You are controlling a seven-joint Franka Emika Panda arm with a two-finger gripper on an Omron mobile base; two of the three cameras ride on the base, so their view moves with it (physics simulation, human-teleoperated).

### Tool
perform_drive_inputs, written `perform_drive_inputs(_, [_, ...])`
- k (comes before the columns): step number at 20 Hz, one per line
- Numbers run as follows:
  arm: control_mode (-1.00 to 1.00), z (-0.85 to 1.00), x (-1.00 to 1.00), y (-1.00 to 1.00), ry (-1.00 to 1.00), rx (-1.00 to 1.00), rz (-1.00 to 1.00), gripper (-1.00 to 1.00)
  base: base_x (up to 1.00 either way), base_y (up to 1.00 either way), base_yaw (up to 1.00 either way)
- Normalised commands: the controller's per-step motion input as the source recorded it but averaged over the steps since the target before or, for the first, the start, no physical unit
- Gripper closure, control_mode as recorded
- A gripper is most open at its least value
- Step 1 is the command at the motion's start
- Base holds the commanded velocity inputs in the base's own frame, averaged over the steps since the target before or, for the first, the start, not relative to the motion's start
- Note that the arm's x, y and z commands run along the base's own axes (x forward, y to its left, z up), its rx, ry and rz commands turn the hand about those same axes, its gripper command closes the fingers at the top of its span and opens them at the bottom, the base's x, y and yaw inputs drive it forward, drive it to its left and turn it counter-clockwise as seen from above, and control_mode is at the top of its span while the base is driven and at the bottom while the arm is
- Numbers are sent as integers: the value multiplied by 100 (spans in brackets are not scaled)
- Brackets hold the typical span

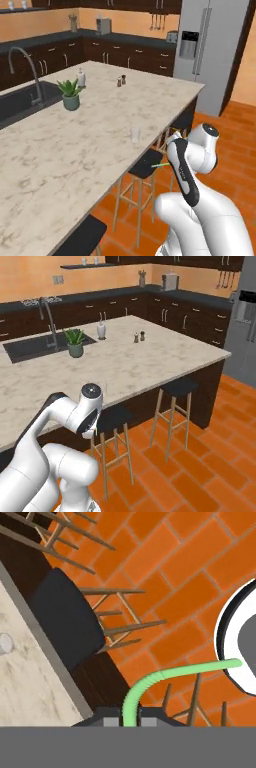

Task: Take a straw from the drawer in front and place it inside the glass cup on the dining counter.

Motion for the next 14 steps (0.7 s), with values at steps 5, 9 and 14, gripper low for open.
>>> perform_drive_inputs(5, [100,0,0,0,0,0,0,100,43,-9,50])
perform_drive_inputs(9, [100,0,0,0,0,0,0,100,42,-31,46])
perform_drive_inputs(14, [100,0,0,0,0,0,0,100,59,-46,42])
